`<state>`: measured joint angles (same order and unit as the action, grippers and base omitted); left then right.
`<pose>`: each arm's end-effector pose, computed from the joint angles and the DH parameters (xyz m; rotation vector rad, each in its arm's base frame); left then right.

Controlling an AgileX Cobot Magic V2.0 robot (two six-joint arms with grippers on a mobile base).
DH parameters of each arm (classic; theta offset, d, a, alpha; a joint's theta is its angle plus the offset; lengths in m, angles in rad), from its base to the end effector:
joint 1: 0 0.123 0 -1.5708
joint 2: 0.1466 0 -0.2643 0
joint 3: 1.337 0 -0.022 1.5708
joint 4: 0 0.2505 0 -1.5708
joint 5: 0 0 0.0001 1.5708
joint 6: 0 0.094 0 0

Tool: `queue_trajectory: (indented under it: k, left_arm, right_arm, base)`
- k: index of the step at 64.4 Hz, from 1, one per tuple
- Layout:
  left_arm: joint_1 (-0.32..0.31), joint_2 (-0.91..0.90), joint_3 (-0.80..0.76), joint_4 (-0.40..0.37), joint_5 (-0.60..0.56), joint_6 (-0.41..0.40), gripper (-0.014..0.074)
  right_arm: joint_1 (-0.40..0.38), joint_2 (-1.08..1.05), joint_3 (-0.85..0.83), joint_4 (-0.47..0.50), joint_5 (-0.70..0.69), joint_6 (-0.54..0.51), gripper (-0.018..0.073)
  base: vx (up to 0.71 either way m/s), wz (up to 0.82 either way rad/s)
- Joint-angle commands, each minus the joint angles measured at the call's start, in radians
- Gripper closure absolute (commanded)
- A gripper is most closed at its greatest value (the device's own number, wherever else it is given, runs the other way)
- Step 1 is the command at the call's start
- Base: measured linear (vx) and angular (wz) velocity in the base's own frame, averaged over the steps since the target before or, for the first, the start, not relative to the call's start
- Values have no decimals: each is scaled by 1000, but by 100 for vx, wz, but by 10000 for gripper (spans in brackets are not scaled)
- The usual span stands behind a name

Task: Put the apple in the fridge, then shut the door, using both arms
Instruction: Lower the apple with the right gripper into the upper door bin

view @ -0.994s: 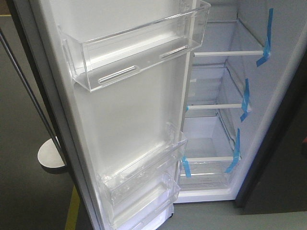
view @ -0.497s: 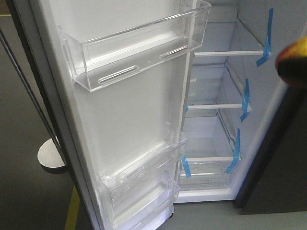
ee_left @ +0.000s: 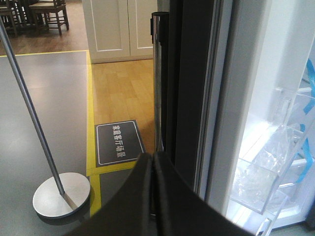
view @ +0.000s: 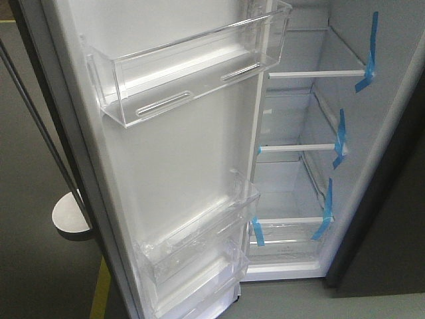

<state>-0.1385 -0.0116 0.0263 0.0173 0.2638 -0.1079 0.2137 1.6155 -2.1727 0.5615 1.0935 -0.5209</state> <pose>0.0779 -0.0104 0.1807 0.0385 1.7645 -0.1629 0.2977 0.1101 0.5199 -0.7435 1.7799 0.4613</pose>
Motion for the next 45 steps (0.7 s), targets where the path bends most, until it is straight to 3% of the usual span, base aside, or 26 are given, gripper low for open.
queue_trajectory:
  k: [1, 8, 16, 35, 45]
  left_arm:
    - [-3, -12, 20, -1, -71, -3, 602]
    - [-3, -12, 20, -1, -71, -3, 602]
    - [-3, -12, 20, -1, -71, -3, 602]
    - [-3, -12, 20, -1, -71, -3, 602]
    - [-3, -12, 20, -1, -71, -3, 602]
  right_arm:
    - [70, 62, -121, -107, -22, 96, 301]
    - [136, 138, -193, -169, -20, 138, 295]
    - [162, 184, -211, -174, -48, 232, 240]
    - [168, 246, -211, -161, -78, 291, -33]
    - [168, 250, -211, -162, -64, 290, -111]
  base:
    - [0, 0]
    - [0, 0]
    - [0, 0]
    - [0, 0]
    - [0, 0]
